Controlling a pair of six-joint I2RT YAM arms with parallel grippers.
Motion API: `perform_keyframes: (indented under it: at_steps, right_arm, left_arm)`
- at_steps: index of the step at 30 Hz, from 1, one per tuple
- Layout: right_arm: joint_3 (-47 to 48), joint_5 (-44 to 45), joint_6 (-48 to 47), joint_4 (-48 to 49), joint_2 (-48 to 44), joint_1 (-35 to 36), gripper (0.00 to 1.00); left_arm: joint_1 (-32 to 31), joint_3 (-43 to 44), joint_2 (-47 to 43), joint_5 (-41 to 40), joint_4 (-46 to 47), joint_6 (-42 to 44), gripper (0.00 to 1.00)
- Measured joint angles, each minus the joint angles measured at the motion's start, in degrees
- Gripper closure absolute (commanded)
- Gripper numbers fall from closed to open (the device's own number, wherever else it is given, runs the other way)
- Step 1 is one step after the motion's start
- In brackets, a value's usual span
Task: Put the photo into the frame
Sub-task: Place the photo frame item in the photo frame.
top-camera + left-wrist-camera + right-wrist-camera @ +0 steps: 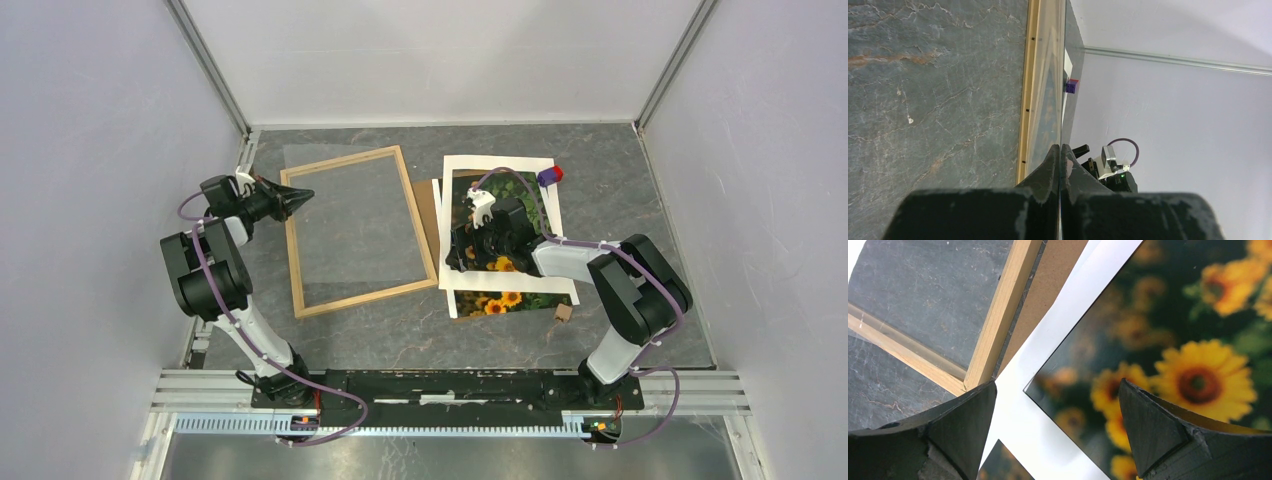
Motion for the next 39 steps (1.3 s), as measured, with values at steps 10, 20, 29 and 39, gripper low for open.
perform_keyframes:
  at_steps: [10,20,29,39]
  right_arm:
    - [0.0,0.0,0.0,0.0,0.0,0.0,0.02]
    - [0.0,0.0,0.0,0.0,0.0,0.0,0.02]
    - [0.0,0.0,0.0,0.0,0.0,0.0,0.02]
    - [0.0,0.0,0.0,0.0,0.0,0.0,0.02]
  left_arm:
    - [0.2,0.0,0.0,-0.2,0.0,0.0,0.98]
    - [0.5,0.0,0.0,-0.2,0.0,0.0,0.98]
    - [0.6,0.0,0.0,-0.2,0.0,-0.1,0.98]
    - [0.6,0.6,1.0,-0.1,-1.1,0.0,0.98]
